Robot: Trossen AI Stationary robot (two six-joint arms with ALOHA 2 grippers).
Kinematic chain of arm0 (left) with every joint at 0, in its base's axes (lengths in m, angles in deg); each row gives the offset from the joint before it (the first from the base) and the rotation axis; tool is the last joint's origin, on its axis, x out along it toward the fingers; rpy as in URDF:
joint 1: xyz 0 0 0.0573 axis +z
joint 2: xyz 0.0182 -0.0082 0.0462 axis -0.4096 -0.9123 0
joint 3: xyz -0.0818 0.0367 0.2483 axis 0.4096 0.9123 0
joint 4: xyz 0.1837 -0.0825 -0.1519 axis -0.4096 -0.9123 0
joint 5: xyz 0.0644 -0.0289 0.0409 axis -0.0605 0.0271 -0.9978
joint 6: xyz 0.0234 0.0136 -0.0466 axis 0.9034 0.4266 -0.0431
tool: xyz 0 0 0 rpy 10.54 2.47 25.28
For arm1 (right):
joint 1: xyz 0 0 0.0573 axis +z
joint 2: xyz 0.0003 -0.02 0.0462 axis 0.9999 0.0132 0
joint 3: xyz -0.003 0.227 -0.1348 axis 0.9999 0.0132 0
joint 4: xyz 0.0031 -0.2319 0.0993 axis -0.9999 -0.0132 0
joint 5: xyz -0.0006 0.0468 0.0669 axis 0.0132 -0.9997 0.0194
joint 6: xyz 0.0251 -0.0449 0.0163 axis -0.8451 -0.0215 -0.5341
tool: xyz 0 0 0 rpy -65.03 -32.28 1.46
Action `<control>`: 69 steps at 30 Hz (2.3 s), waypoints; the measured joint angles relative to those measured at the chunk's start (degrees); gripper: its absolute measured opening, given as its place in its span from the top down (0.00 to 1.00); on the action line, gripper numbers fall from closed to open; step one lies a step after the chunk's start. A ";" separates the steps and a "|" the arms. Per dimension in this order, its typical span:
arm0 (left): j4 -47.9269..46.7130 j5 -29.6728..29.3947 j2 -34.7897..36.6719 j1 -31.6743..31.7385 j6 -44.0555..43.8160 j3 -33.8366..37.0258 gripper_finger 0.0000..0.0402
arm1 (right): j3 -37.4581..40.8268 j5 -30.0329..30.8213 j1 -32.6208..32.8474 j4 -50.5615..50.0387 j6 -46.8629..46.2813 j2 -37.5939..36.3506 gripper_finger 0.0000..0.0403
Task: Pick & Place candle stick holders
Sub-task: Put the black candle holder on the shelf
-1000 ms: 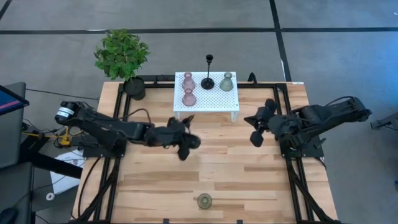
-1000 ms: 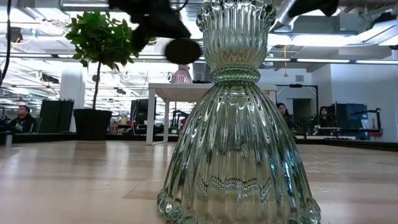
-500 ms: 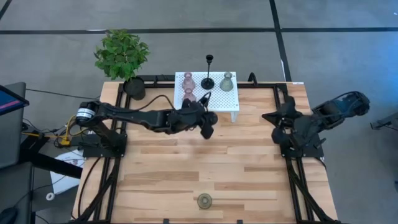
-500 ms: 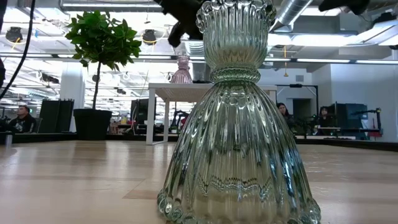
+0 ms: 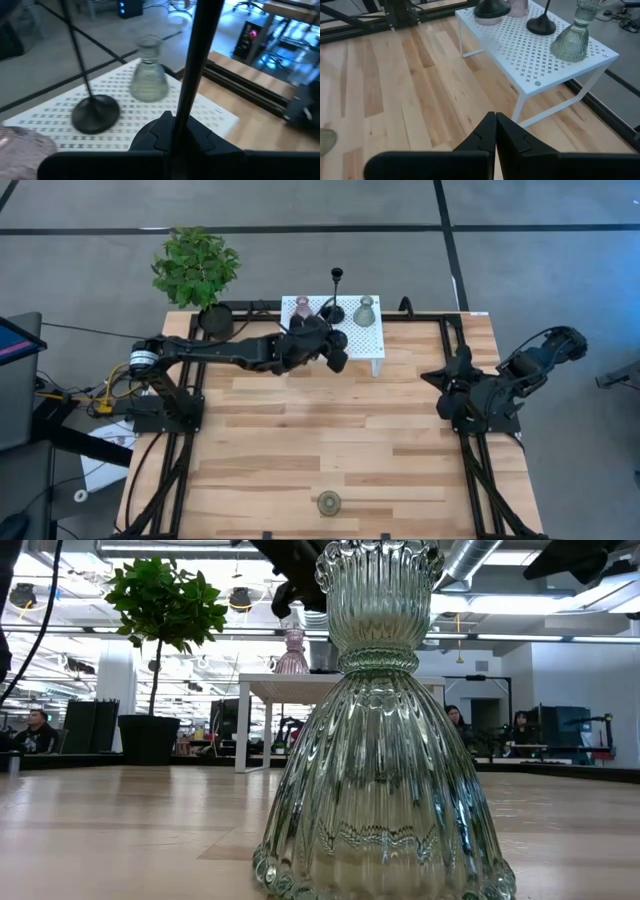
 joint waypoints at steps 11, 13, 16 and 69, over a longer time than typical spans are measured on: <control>0.06 1.40 -3.92 2.41 -1.76 -0.33 0.97 | 0.00 0.25 -0.06 -0.15 0.46 -0.37 1.00; 0.04 1.57 -5.50 2.36 -1.72 -1.52 0.97 | 0.00 0.86 -0.06 -0.23 0.63 -0.39 1.00; -0.21 1.62 -7.42 2.39 -1.34 -4.41 0.97 | 0.00 1.01 -0.06 -0.26 0.63 -0.39 1.00; -6.62 -7.71 -9.19 -0.82 -0.45 -7.87 0.97 | 0.00 1.20 -0.06 -0.57 0.66 -0.37 1.00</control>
